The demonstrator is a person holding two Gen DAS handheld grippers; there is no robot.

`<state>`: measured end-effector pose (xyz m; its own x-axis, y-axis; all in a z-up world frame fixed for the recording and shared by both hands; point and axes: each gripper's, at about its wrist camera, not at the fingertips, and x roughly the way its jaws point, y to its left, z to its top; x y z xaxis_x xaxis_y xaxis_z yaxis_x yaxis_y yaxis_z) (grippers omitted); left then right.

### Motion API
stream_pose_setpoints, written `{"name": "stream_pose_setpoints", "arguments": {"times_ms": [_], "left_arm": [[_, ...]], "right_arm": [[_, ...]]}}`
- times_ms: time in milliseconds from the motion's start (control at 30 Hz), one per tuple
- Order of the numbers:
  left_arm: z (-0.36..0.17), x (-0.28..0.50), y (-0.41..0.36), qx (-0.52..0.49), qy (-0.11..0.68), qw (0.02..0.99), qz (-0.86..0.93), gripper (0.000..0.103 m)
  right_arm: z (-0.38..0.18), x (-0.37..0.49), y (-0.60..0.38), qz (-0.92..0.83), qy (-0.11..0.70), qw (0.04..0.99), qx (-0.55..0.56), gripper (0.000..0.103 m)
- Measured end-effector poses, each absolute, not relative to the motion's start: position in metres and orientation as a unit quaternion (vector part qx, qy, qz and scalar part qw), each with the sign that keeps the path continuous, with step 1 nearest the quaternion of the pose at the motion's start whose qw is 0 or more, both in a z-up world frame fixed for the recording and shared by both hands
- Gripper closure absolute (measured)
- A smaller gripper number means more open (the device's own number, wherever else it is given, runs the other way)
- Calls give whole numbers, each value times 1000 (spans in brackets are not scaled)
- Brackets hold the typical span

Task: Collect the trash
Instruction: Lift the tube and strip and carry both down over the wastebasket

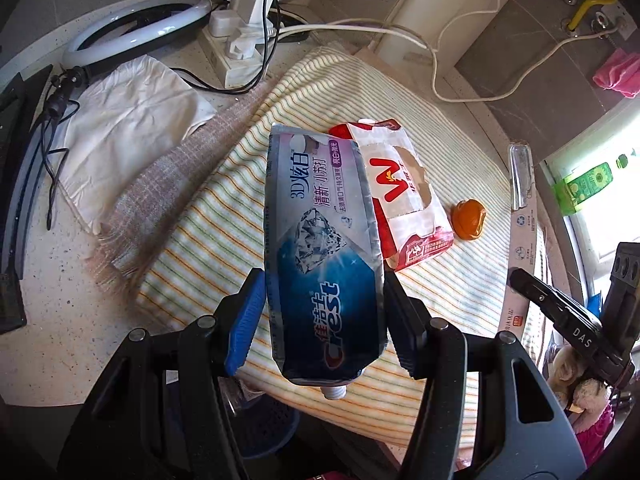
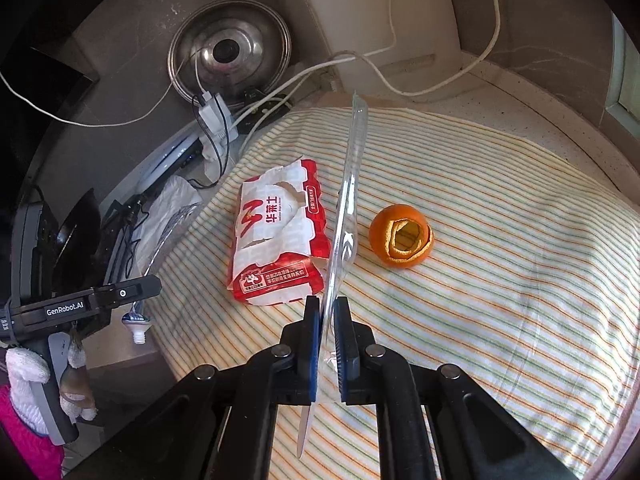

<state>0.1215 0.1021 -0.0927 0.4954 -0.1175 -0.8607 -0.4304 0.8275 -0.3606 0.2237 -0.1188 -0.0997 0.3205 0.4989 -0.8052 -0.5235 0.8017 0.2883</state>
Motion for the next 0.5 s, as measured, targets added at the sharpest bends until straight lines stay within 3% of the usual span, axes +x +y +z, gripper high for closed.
{"name": "stream_pose_setpoints", "arguments": {"times_ms": [500], "left_arm": [[-85, 56, 112, -259, 490, 829, 75, 44]], "right_arm": [[-77, 152, -119, 335, 482, 809, 22, 98]]}}
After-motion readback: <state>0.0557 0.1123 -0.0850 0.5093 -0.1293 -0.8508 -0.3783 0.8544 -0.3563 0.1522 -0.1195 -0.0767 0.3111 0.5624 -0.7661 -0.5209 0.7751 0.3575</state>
